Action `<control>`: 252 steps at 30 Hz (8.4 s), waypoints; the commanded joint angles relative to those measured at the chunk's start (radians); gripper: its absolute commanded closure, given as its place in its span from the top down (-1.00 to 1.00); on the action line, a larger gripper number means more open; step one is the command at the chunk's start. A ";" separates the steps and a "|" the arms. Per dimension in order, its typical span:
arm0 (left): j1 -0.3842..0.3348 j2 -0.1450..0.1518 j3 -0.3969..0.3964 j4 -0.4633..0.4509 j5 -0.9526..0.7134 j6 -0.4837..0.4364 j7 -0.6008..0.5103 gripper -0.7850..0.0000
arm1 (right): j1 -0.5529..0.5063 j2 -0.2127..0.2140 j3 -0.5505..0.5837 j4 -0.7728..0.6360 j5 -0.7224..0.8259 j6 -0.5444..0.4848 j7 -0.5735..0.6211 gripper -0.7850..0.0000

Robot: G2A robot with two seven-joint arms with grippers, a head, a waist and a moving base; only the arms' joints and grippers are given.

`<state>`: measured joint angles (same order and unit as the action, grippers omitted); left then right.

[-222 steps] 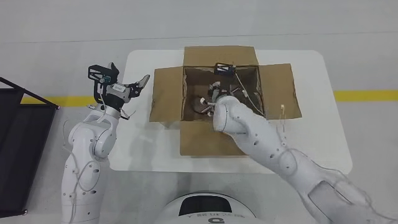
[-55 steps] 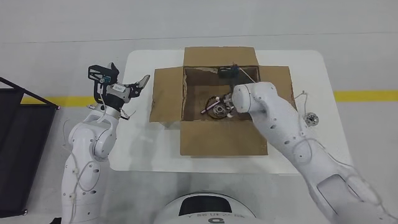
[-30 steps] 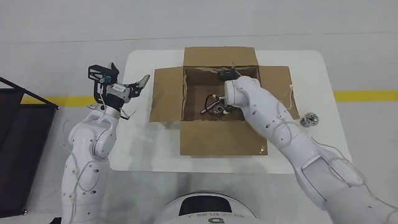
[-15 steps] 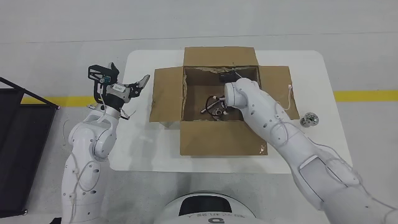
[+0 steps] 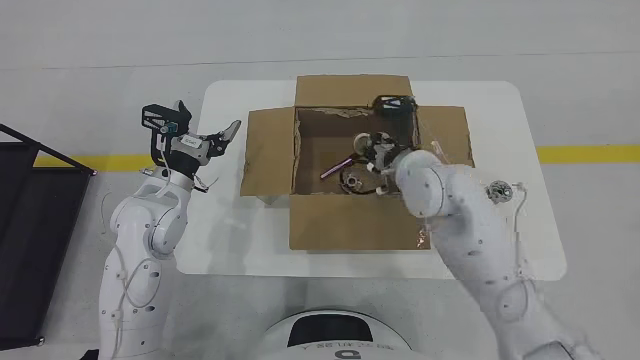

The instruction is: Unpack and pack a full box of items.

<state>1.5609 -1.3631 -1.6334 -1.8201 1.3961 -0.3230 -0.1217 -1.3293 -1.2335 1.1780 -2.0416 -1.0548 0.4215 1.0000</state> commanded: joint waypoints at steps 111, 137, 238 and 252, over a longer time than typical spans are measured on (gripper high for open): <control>0.000 0.000 0.000 0.000 0.000 0.000 0.000 1.00 | -0.866 0.017 1.045 -0.221 0.916 -0.681 -0.233 1.00; 0.000 0.000 0.000 0.000 0.000 0.000 0.000 1.00 | -0.255 0.040 0.178 -0.302 0.341 -0.379 0.067 1.00; 0.000 0.000 0.000 0.000 0.000 0.000 0.000 1.00 | 0.336 -0.172 -0.278 0.798 -0.334 0.053 0.167 -0.38; 0.000 0.000 0.000 0.000 0.000 0.000 0.000 1.00 | 0.169 -0.155 -0.208 0.441 -0.508 0.114 0.157 -1.00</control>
<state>1.5609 -1.3631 -1.6334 -1.8201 1.3961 -0.3230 -0.1217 -1.1208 -1.3945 0.9513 -1.5279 -1.5500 0.5388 1.1613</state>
